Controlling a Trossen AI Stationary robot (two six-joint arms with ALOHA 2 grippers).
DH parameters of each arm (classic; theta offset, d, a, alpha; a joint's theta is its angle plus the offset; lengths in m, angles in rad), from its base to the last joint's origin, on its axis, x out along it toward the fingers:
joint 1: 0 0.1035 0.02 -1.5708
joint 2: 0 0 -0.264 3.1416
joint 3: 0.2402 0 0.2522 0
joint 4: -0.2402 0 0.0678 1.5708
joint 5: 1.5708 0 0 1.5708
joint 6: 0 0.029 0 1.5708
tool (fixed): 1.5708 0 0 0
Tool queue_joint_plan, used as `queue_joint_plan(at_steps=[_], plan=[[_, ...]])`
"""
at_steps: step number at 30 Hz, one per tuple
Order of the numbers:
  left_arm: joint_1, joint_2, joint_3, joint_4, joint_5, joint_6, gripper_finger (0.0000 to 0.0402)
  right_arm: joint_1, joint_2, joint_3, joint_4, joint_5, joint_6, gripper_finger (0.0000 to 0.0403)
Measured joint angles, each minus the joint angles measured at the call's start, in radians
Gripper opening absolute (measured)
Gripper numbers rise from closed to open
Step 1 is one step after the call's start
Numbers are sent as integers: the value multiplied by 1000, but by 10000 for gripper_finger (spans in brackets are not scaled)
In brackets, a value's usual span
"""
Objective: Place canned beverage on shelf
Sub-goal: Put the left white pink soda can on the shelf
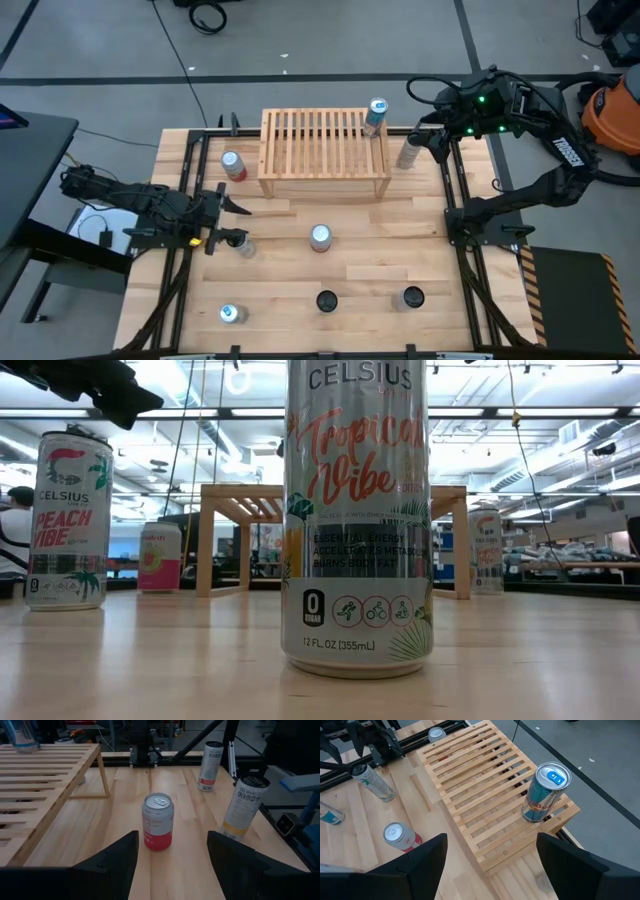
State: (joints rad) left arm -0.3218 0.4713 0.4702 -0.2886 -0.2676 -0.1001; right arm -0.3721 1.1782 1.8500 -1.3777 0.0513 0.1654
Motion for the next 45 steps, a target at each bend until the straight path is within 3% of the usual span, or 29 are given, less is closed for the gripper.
queue_joint_plan(at_steps=[25,37,45], plan=[[0,0,0,28,2,111,245,0,0,0,0,0,15,316],[0,0,0,21,3,88,347,0,0,0,0,0,7,316],[-2,0,0,29,3,86,355,0,0,0,0,0,7,316]])
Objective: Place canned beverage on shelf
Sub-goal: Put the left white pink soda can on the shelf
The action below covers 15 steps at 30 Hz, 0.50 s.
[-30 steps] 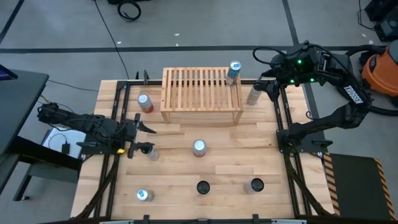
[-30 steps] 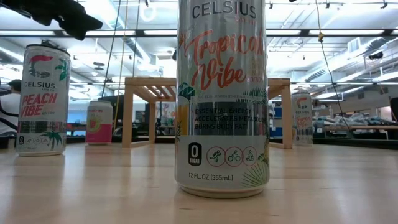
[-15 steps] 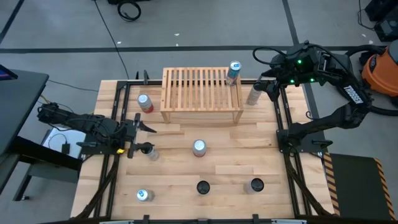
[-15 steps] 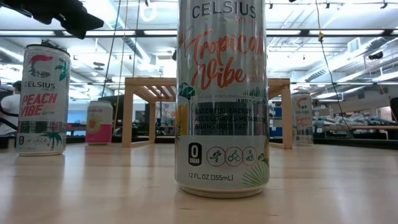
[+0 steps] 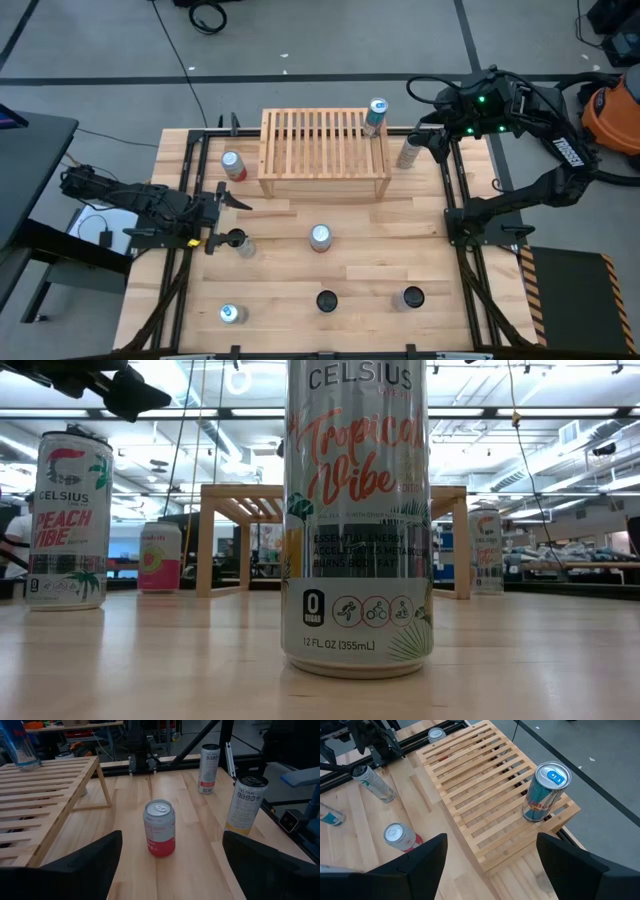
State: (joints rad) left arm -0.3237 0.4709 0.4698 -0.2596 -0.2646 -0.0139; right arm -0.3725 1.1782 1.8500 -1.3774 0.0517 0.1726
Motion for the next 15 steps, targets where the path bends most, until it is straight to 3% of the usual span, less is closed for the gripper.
queue_joint_plan(at_steps=[15], plan=[[0,0,0,34,-1,3,355,0,0,0,0,0,0,316]])
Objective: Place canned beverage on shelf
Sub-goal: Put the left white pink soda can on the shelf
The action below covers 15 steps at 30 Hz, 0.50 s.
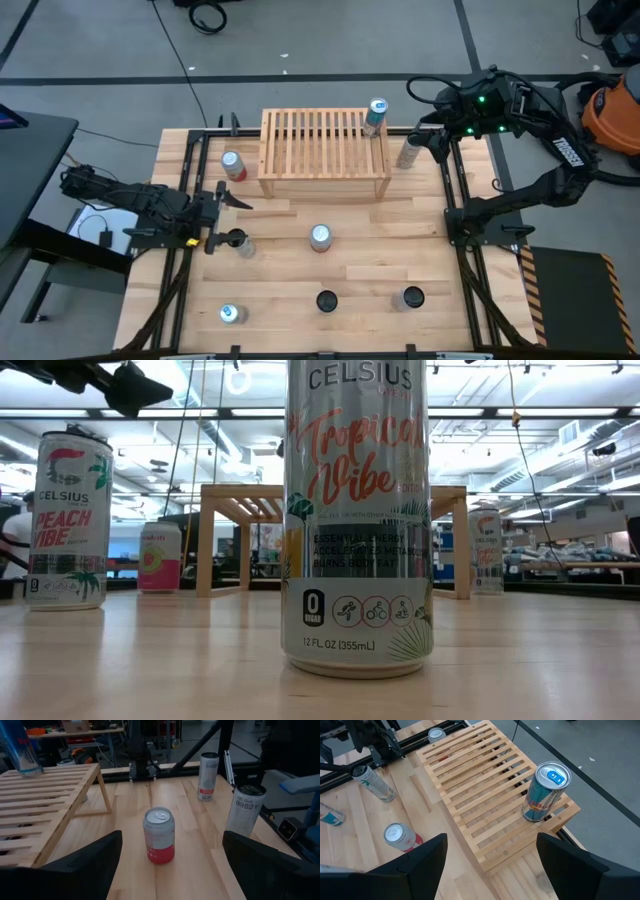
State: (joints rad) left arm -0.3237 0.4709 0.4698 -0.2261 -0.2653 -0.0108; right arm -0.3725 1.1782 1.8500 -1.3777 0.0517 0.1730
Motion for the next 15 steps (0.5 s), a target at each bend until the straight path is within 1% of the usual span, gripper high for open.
queue_joint_plan(at_steps=[9,15], plan=[[0,1,0,39,0,18,355,0,0,0,26,2,18,316],[0,1,0,57,1,-87,355,0,0,0,72,7,18,316]])
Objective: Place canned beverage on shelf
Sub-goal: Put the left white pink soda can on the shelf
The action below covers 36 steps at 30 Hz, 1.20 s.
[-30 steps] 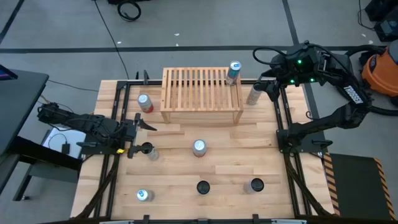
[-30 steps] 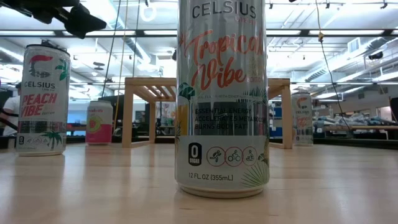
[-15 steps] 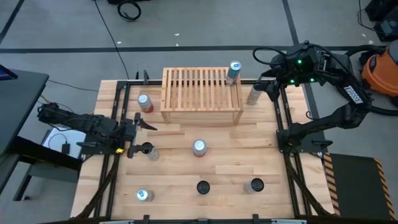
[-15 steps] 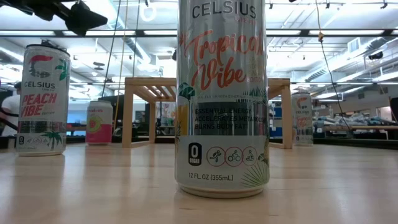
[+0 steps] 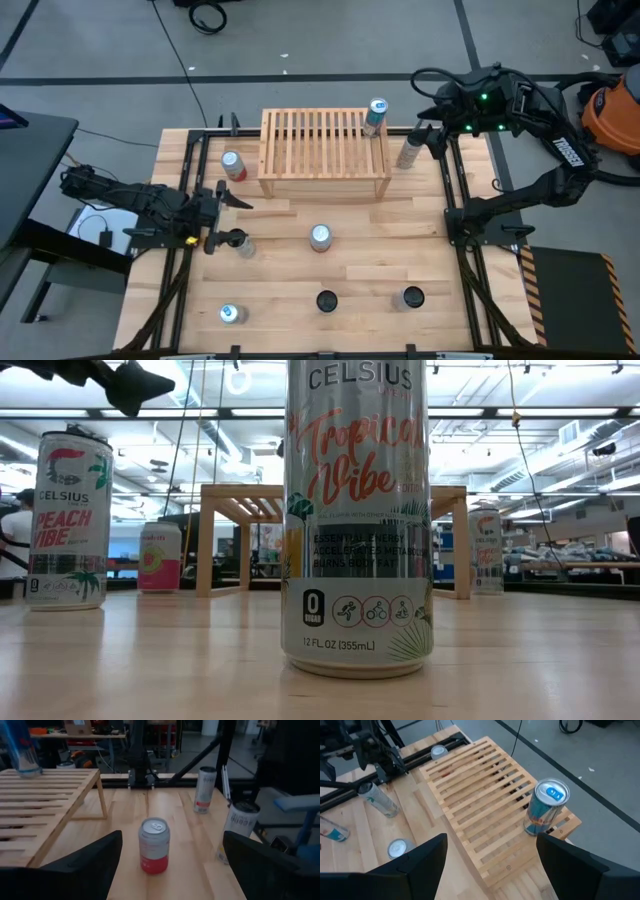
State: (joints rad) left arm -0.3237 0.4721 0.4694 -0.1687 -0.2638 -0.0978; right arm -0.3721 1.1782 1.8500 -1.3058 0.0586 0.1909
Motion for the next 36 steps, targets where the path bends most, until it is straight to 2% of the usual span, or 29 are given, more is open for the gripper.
queue_joint_plan(at_steps=[5,9,14,21,26,36], plan=[[-1,0,0,3,9,-32,355,0,0,0,3,0,-1,316],[-1,3,0,1,106,-83,355,0,0,0,3,0,-8,316],[-2,33,0,-11,134,-134,355,0,0,0,3,0,-9,316],[-1,136,100,-187,119,-205,355,0,0,0,3,0,-7,316],[-1,203,197,-288,118,-189,355,0,0,0,3,0,-8,316],[-1,295,271,-524,118,-356,355,0,0,0,2,-6,-10,316]])
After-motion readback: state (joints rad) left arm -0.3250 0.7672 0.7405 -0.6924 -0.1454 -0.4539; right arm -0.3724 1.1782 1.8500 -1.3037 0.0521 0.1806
